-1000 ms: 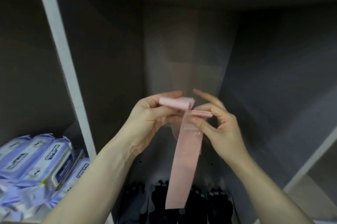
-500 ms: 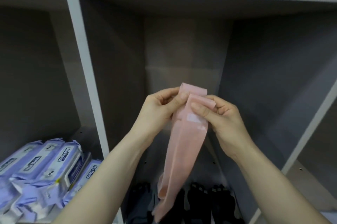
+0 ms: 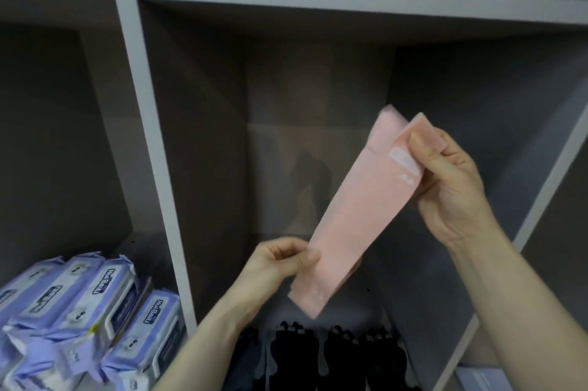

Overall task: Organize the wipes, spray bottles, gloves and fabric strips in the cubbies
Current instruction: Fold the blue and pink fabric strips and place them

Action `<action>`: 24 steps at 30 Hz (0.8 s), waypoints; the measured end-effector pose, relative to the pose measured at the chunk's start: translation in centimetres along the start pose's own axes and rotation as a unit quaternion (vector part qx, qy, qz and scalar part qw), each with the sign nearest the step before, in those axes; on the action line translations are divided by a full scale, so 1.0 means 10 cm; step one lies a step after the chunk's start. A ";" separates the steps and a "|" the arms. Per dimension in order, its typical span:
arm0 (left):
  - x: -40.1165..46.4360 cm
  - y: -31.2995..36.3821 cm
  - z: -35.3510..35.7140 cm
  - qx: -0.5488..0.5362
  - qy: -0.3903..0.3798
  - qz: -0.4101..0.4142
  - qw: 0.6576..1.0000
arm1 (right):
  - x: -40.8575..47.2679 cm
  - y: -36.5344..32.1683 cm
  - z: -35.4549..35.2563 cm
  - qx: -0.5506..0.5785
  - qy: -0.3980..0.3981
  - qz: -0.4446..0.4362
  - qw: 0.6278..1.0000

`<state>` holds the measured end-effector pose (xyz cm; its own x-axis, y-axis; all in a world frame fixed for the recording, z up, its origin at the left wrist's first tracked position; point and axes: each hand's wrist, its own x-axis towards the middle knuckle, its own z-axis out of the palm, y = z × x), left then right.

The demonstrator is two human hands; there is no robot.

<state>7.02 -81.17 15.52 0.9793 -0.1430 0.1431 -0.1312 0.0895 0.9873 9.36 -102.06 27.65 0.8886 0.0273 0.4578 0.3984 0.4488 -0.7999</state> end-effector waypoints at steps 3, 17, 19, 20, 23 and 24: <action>0.03 0.03 -0.03 -0.051 0.031 -0.008 0.998 | 0.06 0.05 -0.20 0.048 -0.009 0.016 0.999; 0.21 0.35 -0.16 -0.082 0.147 0.024 0.985 | 0.02 0.20 -0.52 0.072 -0.141 0.046 0.986; 0.22 0.38 -0.22 -0.088 0.164 0.045 0.982 | 0.01 0.18 -0.54 0.045 -0.161 0.054 0.984; 0.23 0.39 -0.24 -0.092 0.174 0.062 0.978 | 0.00 0.18 -0.55 0.028 -0.166 0.059 0.984; 0.20 0.45 -0.27 -0.043 0.218 0.102 0.970 | 0.01 0.26 -0.59 -0.018 -0.150 0.077 0.986; 0.19 0.47 -0.26 -0.018 0.232 0.107 0.967 | 0.01 0.29 -0.59 -0.020 -0.146 0.079 0.986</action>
<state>8.66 -78.49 20.25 0.8951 0.3397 0.2888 -0.3409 0.1039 0.9343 11.91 -106.02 23.11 0.8397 0.3525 0.4130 0.2729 0.3836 -0.8823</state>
